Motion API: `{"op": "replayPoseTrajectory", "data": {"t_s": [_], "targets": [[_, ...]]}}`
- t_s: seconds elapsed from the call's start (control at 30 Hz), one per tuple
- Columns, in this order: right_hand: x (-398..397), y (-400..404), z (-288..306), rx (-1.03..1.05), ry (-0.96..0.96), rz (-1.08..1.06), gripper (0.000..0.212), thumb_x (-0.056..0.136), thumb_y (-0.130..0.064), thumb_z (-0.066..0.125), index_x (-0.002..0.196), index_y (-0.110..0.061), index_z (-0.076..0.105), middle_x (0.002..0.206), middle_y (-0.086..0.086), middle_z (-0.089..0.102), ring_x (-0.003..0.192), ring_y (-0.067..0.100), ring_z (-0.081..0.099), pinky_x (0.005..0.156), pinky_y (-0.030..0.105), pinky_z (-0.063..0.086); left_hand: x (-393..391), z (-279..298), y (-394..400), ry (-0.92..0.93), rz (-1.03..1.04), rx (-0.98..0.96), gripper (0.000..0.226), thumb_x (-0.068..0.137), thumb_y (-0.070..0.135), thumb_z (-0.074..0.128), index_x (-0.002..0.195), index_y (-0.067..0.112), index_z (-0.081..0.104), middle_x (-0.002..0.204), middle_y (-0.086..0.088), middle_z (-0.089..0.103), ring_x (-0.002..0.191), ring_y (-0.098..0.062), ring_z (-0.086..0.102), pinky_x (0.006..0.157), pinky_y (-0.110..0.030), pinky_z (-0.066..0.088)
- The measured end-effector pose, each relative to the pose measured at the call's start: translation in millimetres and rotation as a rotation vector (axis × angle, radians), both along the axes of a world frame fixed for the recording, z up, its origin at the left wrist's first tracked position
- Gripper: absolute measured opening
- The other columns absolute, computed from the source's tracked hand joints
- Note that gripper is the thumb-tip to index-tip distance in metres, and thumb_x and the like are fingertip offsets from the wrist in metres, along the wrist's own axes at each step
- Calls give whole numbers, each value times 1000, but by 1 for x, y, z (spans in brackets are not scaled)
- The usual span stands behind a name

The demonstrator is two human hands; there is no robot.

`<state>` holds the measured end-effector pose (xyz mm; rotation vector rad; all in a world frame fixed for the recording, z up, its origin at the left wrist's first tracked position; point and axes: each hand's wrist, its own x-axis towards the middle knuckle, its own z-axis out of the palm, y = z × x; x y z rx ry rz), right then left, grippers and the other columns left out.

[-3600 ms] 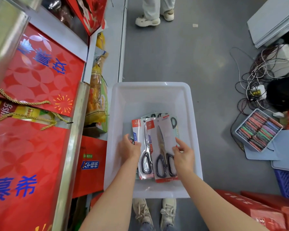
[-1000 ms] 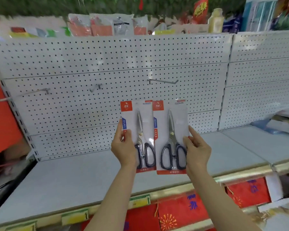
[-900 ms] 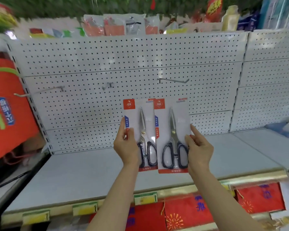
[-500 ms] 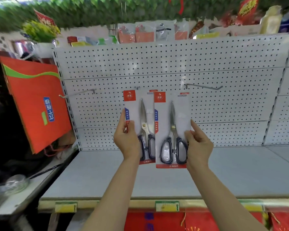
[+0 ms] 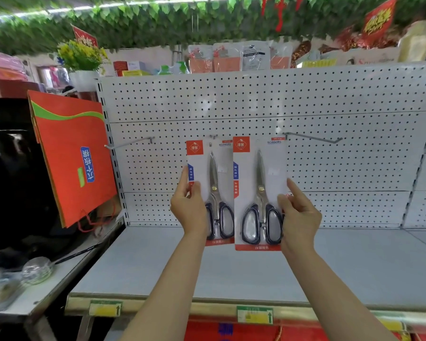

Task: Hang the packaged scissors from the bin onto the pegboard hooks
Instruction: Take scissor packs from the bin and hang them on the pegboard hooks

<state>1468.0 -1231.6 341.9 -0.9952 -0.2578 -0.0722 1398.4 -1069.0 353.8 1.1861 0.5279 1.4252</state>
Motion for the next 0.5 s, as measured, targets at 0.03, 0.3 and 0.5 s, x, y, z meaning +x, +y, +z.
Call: {"op": "replayPoseTrajectory", "data": {"t_s": [0.03, 0.3, 0.5], "targets": [[0, 1, 0, 1, 2, 2, 40, 87, 2, 63, 116, -26, 71, 77, -1, 58, 70, 16, 49, 83, 30, 53, 1, 0, 1, 4, 6, 1, 44, 94, 1, 60, 131, 23, 63, 89, 36, 63, 60, 9, 55, 61, -5, 46], [-5, 8, -3, 9, -22, 19, 41, 87, 2, 64, 114, -28, 71, 86, 7, 61, 76, 18, 52, 90, 35, 52, 27, -11, 18, 112, 93, 21, 44, 96, 8, 58, 131, 33, 63, 91, 29, 64, 62, -5, 49, 58, -13, 45], [-10, 16, -2, -14, -31, 5, 41, 87, 2, 64, 112, -31, 71, 77, 2, 55, 66, 13, 44, 78, 26, 50, 44, -7, 38, 253, 147, 86, 42, 96, 14, 60, 134, 34, 60, 125, 5, 69, 67, 5, 55, 56, -7, 39]]}}
